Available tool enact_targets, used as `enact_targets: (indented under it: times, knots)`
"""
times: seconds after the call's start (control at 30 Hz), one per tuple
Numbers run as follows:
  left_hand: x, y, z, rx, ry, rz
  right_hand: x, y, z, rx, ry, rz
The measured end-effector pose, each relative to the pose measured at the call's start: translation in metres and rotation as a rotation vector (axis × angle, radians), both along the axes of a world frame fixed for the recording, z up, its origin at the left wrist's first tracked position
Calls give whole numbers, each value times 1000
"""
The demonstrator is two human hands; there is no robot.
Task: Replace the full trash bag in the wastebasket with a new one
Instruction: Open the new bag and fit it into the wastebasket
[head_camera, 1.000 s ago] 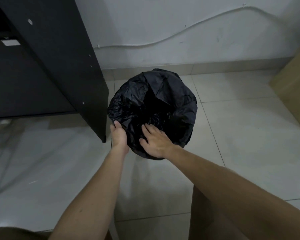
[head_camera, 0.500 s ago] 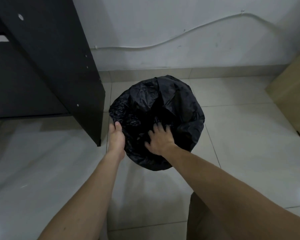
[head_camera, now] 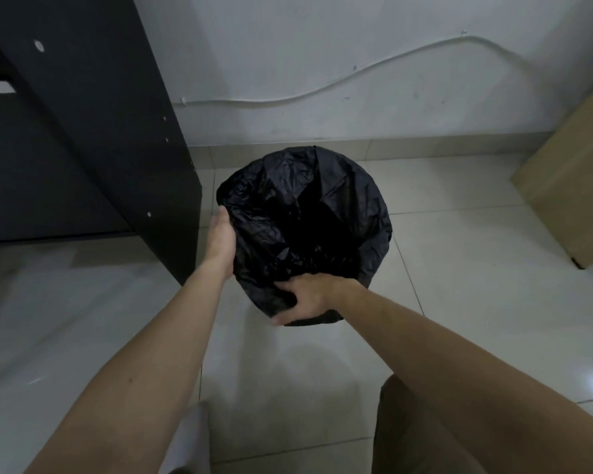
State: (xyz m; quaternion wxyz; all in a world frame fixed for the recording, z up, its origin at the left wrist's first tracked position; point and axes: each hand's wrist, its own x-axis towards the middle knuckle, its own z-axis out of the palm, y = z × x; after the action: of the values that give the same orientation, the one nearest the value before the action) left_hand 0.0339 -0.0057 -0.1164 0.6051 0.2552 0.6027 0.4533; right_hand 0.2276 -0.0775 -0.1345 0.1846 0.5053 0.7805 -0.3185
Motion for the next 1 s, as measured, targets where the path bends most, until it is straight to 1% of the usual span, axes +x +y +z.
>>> enact_targets:
  times: [0.03,0.07,0.1,0.17,0.2,0.23,0.27,0.37,0.4,0.43,0.53,0.6,0.67,0.73,0.8,0.87,0.9,0.97,1.0]
  knots:
    - [0,4,3,-10,-19,-7,0,-1,-3,74,-28,65]
    - [-2,8,5,-20,8,29,-1,-2,-5,136,-40,94]
    - [-4,10,6,-36,129,93,-2,-3,-7,175,-50,99]
    - [-6,0,6,-93,559,202,-6,-4,-6,191,-64,59]
    - [-2,-14,5,-119,704,244,-7,-5,-6,195,-66,39]
    - [7,-30,1,-130,744,258,-8,-7,-6,204,-72,25]
    - [18,-47,-5,-135,682,234,-11,-8,-6,211,-68,19]
    - [43,-71,-12,-173,193,126,-21,-13,-8,238,-46,-16]
    - [45,-69,-9,-175,100,128,-25,-15,-10,244,-37,-38]
    - [46,-65,-5,-167,76,135,-28,-18,-10,240,-25,-65]
    - [46,-58,5,-120,124,131,-34,-21,-6,283,6,-116]
    - [43,-50,10,-48,174,98,-35,-18,2,297,13,-114]
    - [35,-36,21,11,241,75,-33,-13,11,261,-17,-90]
    - [24,-19,31,26,327,15,-31,-11,15,193,-55,-87]
    - [16,-2,41,34,340,-61,-35,-15,15,162,-11,-156]
    - [14,10,49,14,349,-124,-48,-22,12,216,72,-236]
    - [14,12,51,1,455,-121,-55,-25,11,257,91,-258]
    - [14,2,51,-71,813,-48,-69,-28,9,313,98,-300]
    - [15,-10,48,-114,916,-11,-76,-28,7,328,110,-335]
